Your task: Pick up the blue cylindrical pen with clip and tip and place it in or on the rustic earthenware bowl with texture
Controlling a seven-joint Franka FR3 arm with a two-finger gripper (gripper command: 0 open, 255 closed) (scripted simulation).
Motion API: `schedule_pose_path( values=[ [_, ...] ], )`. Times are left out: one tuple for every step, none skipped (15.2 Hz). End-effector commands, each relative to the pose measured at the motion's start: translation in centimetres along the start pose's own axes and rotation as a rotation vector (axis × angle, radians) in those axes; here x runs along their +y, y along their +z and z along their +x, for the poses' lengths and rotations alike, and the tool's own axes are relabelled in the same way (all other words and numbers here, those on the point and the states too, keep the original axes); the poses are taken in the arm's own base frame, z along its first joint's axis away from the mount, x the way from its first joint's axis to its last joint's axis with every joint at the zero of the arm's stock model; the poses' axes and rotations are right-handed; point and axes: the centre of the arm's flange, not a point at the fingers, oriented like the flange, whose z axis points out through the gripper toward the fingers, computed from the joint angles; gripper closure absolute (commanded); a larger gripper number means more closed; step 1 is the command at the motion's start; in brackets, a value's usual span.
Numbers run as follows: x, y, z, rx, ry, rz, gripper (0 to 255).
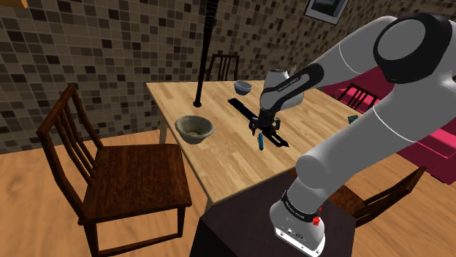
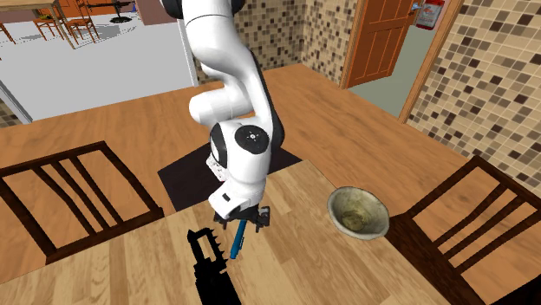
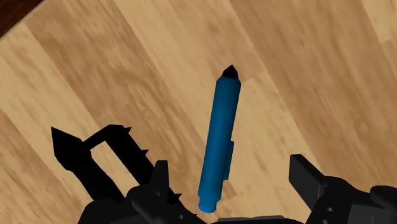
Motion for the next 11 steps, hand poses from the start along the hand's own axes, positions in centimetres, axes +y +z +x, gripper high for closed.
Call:
schedule_pose_path(
  values=[
    [0.0, 1.3, 0.5, -0.009, 0.054, -0.009, 0],
    [0.0, 1.9, 0.5, -0.009, 0.054, -0.009, 0],
    [0.0, 2.4, 0.4, -0.009, 0.054, -0.009, 0],
    [0.0, 2.9, 0.4, -0.009, 0.054, -0.009, 0],
    [0.0, 3.4, 0.4, -0.009, 0.054, -0.009, 0],
    [0.0, 4.0, 0.4, -0.009, 0.054, -0.009, 0],
    [0.0, 4.3, 0.4, -0.009, 0.054, -0.009, 0],
    [0.0, 4.3, 0.4, -0.009, 0.054, -0.009, 0],
    [0.0, 4.3, 0.4, -0.009, 0.054, -0.009, 0],
    [0.0, 4.3, 0.4, -0.009, 0.054, -0.009, 0],
    [0.0, 4.3, 0.4, -0.009, 0.054, -0.009, 0]
  ],
)
